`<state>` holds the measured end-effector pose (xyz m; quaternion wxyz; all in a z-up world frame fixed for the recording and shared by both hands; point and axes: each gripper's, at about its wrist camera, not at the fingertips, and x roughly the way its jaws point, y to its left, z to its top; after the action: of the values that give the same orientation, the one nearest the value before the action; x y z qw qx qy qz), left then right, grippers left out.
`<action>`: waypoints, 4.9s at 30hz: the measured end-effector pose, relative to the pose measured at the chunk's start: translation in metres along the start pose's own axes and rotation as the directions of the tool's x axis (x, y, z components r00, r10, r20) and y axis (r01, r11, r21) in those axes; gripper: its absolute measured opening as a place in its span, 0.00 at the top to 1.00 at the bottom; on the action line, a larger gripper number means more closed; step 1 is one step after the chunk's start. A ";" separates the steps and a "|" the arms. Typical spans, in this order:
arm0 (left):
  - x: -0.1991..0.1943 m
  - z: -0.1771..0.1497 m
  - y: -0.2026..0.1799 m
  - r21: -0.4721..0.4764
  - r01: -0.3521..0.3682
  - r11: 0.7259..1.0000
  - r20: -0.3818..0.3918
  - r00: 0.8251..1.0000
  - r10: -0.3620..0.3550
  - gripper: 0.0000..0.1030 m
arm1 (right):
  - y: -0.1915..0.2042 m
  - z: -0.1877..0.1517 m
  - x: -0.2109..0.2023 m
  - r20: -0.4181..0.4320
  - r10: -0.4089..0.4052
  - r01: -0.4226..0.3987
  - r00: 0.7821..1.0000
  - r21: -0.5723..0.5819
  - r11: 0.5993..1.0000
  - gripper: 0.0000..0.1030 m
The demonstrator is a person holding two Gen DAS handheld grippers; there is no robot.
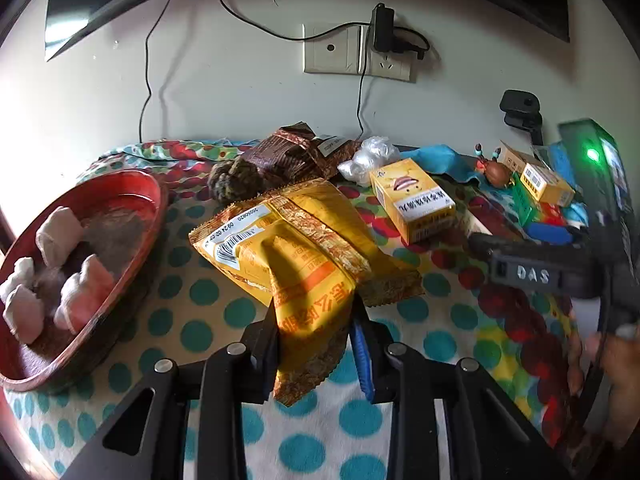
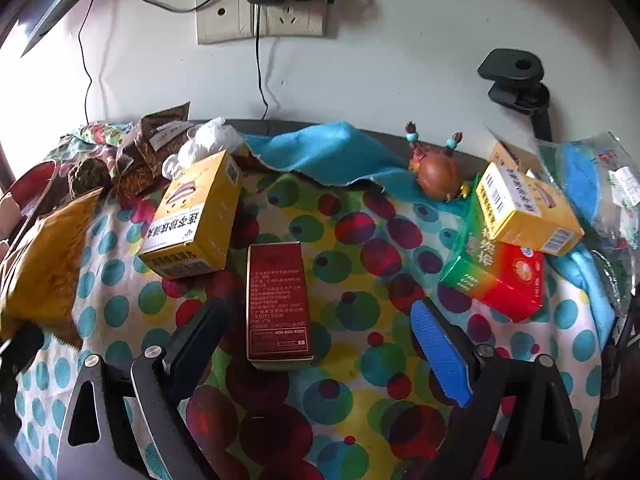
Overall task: Organize objects
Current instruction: 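Grasp the yellow snack bag with the left gripper, then carry the yellow snack bag into the red tray and release it, then grasp the red medicine box on the cloth with the right gripper, then carry the red medicine box into the red tray and open the right gripper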
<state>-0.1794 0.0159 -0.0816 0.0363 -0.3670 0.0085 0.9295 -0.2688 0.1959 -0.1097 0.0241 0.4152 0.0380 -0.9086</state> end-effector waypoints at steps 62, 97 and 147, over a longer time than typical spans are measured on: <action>-0.054 -0.009 0.200 -0.178 -0.330 0.927 0.052 0.938 0.344 0.14 | 0.011 0.004 0.008 -0.047 -0.010 0.008 0.999 -0.051 0.999 0.27; -0.124 -0.073 0.164 -0.220 -0.219 0.951 0.088 0.966 0.243 0.14 | 0.014 0.003 0.000 -0.005 -0.010 0.010 1.000 -0.067 0.998 0.74; -0.113 -0.097 0.247 -0.387 -0.269 0.882 -0.008 0.957 0.289 0.14 | 0.406 0.021 -0.037 -0.001 0.321 -0.271 0.947 -0.539 0.797 0.72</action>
<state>-0.0494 -0.2409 -0.0780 -0.1702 -0.3383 -0.1219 0.9174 -0.2293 -0.2101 -0.0880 0.2819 0.3514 0.2218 -0.8648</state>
